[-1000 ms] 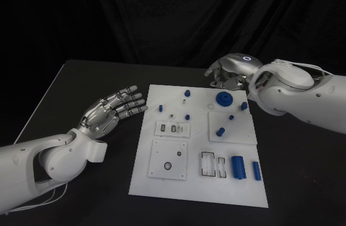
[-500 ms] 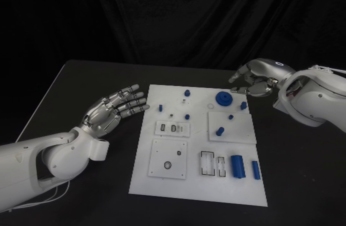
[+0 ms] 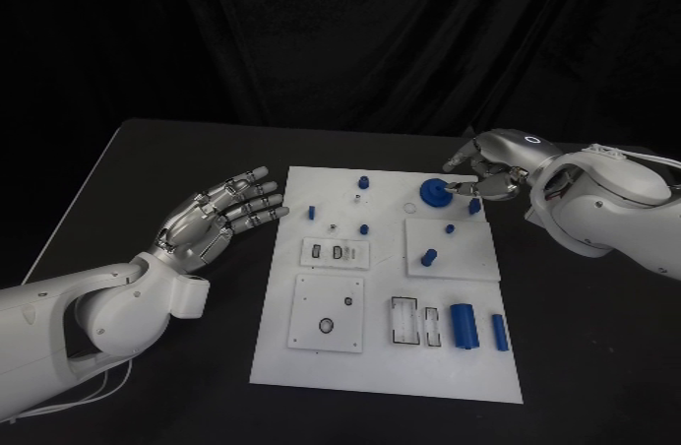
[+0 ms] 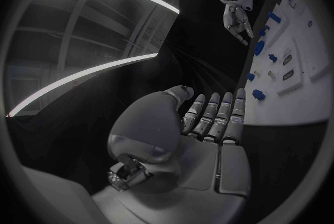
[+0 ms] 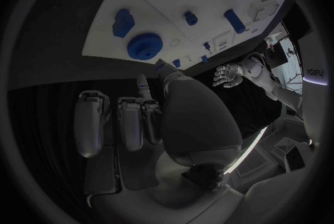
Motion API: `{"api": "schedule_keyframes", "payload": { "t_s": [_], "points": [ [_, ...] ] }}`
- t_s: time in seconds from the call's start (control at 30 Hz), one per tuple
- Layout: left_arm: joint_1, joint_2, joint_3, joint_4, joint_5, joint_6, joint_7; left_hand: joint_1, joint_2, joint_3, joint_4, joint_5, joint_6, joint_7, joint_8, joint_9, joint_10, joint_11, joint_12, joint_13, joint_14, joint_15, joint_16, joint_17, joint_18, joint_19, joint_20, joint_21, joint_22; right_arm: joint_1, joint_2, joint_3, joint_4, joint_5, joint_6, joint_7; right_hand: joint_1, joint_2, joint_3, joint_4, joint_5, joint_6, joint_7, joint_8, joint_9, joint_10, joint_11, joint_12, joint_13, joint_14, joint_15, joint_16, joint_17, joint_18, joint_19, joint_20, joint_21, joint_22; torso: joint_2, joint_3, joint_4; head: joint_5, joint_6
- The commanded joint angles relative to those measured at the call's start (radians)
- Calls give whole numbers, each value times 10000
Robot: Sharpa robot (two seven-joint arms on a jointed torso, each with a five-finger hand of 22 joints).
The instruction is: Assemble the parts on the task board
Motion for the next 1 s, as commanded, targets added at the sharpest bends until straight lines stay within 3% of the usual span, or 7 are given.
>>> {"api": "schedule_keyframes", "payload": {
  "t_s": [0.03,0.37,0.53,0.57,0.6,0.67,1.0],
  "points": [
    [-15,14,5,15,46,181,1711,-96,2,57,10,-68,12,51,-38,-2,12,85,32,-5,66,23,30,9,-195,-71,11,-57,-9,-69,60,9,-94,-533,-323,-617,-66,7,-52,-31,79,-77,-9,-63,-24,1059,-74,26,2628,848,-73,-18,1843,-109,-18,-2,-47,701,8,16,20,-181,-4],
    [-18,-16,5,33,45,209,1709,-115,-5,76,2,-70,15,54,-39,-1,10,85,36,-5,103,20,76,17,-192,-68,11,-53,-8,-204,325,10,-315,-749,-58,-951,-72,45,-72,-90,79,-277,96,-79,-96,1059,-6,26,2628,767,-31,-147,1562,-46,-193,19,-223,463,3,-10,11,-285,-33],
    [-19,-14,5,28,44,231,1700,-119,-7,79,1,-71,17,54,-38,-1,10,85,37,-4,108,19,82,18,-192,-67,11,-52,-8,-277,481,11,-419,-766,171,-1145,-245,50,-190,-30,-251,-206,179,-12,-87,1059,73,26,2628,734,40,-212,1459,-18,-273,84,-317,365,0,-18,23,-387,-62],
    [-19,-14,5,27,44,233,1699,-119,-7,79,1,-71,17,54,-38,-1,10,85,37,-4,108,19,82,18,-192,-67,11,-52,-8,-286,493,12,-423,-767,206,-1169,-532,-11,-364,160,-977,-191,204,-1,-82,1059,90,26,2628,746,56,-198,1501,-23,-268,106,-316,381,1,-16,21,-405,-61],
    [-19,-15,5,25,43,235,1697,-119,-7,79,1,-71,17,54,-38,-1,10,85,37,-4,108,19,82,18,-192,-67,11,-52,-8,-301,509,12,-427,-768,255,-1199,-641,-41,-452,253,-1387,-200,215,-2,-81,1059,113,26,2628,752,76,-197,1521,-25,-251,123,-308,409,2,-11,17,-412,-57],
    [-20,-19,5,14,43,238,1691,-119,-7,79,1,-71,17,54,-38,-1,10,85,37,-4,108,19,82,18,-192,-67,11,-52,-8,-323,537,13,-430,-770,338,-1244,-690,-84,-508,317,-1555,-199,226,1,-78,1059,128,26,2628,759,88,-194,1540,-24,-245,137,-310,417,2,-2,-1,-409,-60],
    [-25,11,6,-52,43,292,1655,-127,-11,87,-3,-72,9,55,-41,-1,9,85,40,-4,125,18,106,21,-190,-65,10,-50,-7,-354,613,14,-455,-787,404,-1196,-596,-46,-481,304,-1481,-78,225,66,-44,1059,136,26,2628,771,96,-183,1579,-31,-220,148,-293,456,1,-3,23,-467,-83]
  ]
}}
